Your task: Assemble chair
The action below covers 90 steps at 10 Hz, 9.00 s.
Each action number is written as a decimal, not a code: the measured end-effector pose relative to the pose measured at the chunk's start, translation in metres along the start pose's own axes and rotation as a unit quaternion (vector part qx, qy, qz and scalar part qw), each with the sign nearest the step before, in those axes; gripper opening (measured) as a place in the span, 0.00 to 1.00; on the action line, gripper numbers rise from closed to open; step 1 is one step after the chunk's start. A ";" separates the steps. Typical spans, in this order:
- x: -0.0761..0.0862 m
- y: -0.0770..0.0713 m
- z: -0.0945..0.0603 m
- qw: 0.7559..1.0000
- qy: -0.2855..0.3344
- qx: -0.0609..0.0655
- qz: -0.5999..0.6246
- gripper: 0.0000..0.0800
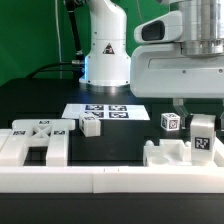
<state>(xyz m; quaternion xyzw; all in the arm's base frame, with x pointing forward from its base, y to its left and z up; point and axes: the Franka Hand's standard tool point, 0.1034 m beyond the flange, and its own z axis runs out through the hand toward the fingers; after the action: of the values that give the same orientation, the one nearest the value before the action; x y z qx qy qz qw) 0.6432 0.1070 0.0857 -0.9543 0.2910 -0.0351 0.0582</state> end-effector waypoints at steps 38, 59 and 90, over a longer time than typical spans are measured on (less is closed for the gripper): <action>-0.015 -0.012 0.002 0.989 -0.015 -0.002 -0.145 0.80; -0.020 -0.015 0.005 0.883 -0.010 -0.004 0.470 0.36; -0.015 -0.010 0.001 0.972 -0.019 -0.040 -0.230 0.36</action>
Offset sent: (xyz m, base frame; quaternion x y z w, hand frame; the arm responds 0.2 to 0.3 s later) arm -0.0043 0.0057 -0.0076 -0.0066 0.0011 0.1564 0.9877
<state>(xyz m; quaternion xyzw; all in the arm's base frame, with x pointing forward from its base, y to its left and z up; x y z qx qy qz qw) 0.6365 0.1237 0.0854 -0.9977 0.0634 -0.0174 0.0158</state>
